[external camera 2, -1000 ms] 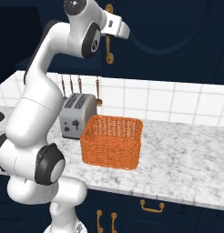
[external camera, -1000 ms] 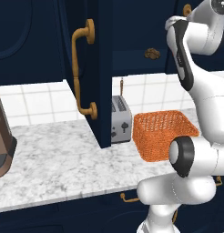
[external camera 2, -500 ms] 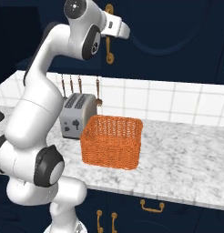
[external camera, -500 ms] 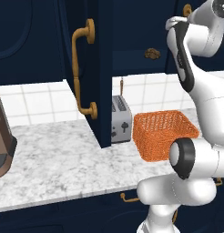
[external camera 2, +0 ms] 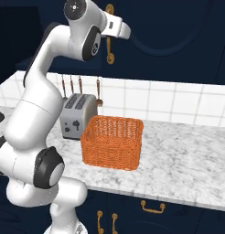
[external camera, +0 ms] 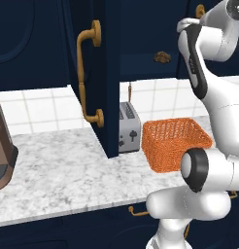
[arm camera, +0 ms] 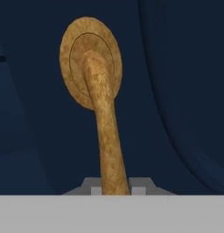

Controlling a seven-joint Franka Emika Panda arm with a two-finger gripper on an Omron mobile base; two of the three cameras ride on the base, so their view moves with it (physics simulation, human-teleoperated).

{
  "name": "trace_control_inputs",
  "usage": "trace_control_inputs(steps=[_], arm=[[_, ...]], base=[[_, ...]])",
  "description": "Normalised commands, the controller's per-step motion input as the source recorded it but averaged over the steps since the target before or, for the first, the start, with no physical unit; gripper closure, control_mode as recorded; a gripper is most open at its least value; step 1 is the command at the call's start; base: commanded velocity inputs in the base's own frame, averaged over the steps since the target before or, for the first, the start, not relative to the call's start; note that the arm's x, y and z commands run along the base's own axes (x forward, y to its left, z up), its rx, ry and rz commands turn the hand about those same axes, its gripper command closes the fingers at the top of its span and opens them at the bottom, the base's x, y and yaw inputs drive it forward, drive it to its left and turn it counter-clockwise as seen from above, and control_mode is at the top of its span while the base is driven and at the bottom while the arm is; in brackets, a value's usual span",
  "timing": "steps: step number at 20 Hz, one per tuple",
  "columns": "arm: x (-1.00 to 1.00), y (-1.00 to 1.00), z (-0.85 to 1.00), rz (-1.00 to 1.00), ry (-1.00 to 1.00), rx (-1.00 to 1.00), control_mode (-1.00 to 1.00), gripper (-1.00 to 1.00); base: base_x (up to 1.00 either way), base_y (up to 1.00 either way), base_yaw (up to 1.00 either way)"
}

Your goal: Open the cabinet, pick up the bread from the cabinet and place it in the basket. Then move the basket to the dining counter.

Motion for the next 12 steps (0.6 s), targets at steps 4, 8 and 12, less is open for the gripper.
trace_control_inputs(steps=[4,8,12], arm=[[-0.77,-0.70,-0.08,0.00,-0.02,-0.04,-1.00,1.00],[-1.00,-1.00,-0.10,0.00,-0.03,0.00,-1.00,1.00],[-0.89,-1.00,-0.14,0.00,0.00,0.00,-1.00,1.00]], base=[[0.00,0.00,0.00],[0.00,0.00,0.00],[0.00,0.00,0.00]])
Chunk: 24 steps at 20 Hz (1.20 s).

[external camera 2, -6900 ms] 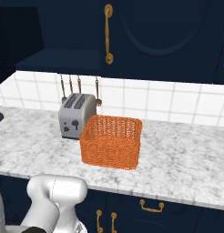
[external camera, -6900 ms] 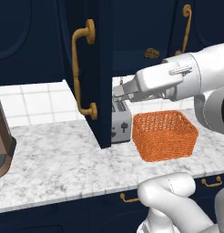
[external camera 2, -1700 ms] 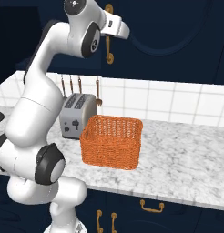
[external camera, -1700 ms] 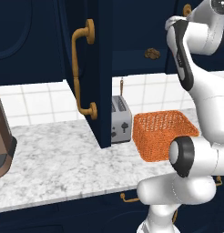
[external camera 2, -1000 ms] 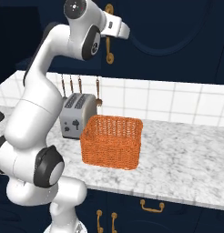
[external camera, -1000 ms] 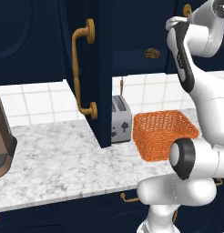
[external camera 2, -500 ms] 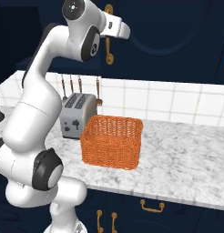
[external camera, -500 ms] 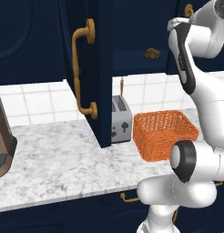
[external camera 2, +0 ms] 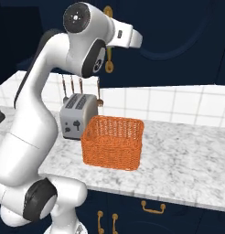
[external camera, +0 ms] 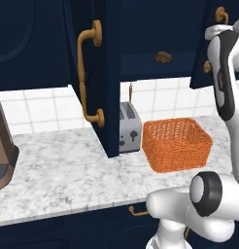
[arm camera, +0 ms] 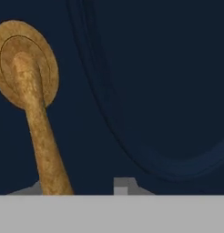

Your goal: Open the cabinet, pick up the bread from the cabinet and place it in the basket. Then move the basket to the dining counter.

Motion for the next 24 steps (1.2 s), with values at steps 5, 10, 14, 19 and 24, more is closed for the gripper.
trace_control_inputs(steps=[5,10,14,19,24], arm=[[-0.84,-1.00,-0.02,0.00,0.01,0.02,-1.00,1.00],[-1.00,-1.00,0.00,0.00,0.00,0.15,-1.00,1.00],[-1.00,-0.94,-0.16,0.00,0.00,0.01,-1.00,1.00],[-0.88,-0.71,-0.26,-0.01,0.01,0.03,-1.00,1.00],[-0.69,-0.15,-0.12,-0.05,0.00,0.06,-1.00,-1.00]], base=[[0.00,0.00,0.00],[0.00,0.00,0.00],[0.00,0.00,0.00],[0.00,0.00,0.00],[0.00,0.00,0.00]])
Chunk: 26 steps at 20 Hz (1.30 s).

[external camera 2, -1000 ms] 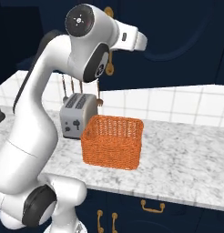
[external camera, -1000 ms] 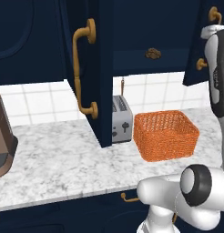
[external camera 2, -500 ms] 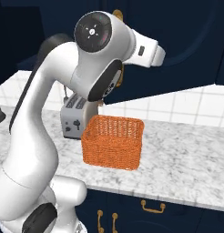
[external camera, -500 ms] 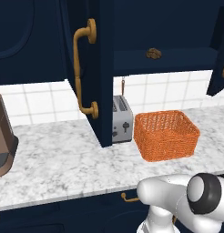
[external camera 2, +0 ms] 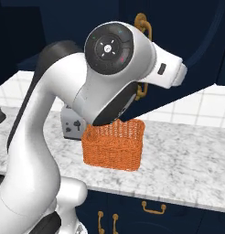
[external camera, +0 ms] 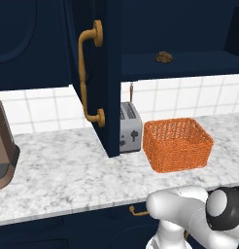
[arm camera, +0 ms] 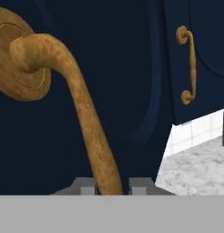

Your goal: Open the cabinet, pick up the bread from the cabinet and place it in the basket. Then move the basket to the dining counter.

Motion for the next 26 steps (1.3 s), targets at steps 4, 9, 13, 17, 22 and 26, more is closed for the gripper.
trace_control_inputs(steps=[4,9,13,17,22,26], arm=[[-0.45,0.12,0.08,-0.02,0.08,-0.04,-1.00,-1.00],[-0.71,0.78,0.04,-0.13,0.03,-0.18,-1.00,-1.00],[-0.04,1.00,-0.01,-0.16,0.28,-0.38,-1.00,-1.00],[0.44,1.00,-0.32,-0.09,0.45,-0.67,-1.00,-1.00],[0.94,0.81,-0.31,-0.01,0.52,-0.67,-1.00,-1.00],[1.00,-0.14,-0.52,-0.12,0.64,-0.42,-1.00,-1.00]], base=[[0.00,0.00,0.00],[0.00,0.00,0.00],[0.00,0.00,0.00],[0.00,0.00,0.00],[0.00,0.00,0.00],[0.00,0.00,0.00]])
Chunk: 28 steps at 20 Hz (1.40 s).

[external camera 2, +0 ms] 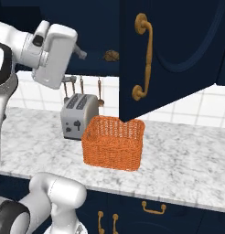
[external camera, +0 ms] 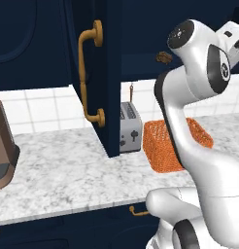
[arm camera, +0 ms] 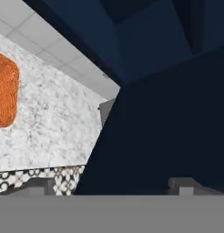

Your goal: Open the cabinet, pick up the bread from the cabinet and place it in the basket. Then move the basket to the dining counter.

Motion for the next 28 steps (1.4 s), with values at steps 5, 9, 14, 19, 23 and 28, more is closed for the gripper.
trace_control_inputs(steps=[5,9,14,19,23,28], arm=[[0.90,-0.90,-0.21,-0.27,0.68,-0.13,-1.00,-1.00],[0.32,-1.00,0.00,-0.32,0.60,-0.01,-1.00,-1.00],[-0.78,-1.00,0.00,-0.22,0.25,0.09,-1.00,-1.00],[-1.00,-1.00,0.00,-0.11,0.13,0.25,-1.00,-1.00],[-0.61,-1.00,-0.01,0.00,0.05,0.32,-1.00,-1.00],[0.10,-0.82,0.00,0.13,0.01,0.17,-1.00,-1.00]], base=[[0.00,0.00,0.00],[0.00,0.00,0.00],[0.00,0.00,0.00],[0.00,0.00,0.00],[0.00,0.00,0.00],[0.00,0.00,0.00]])
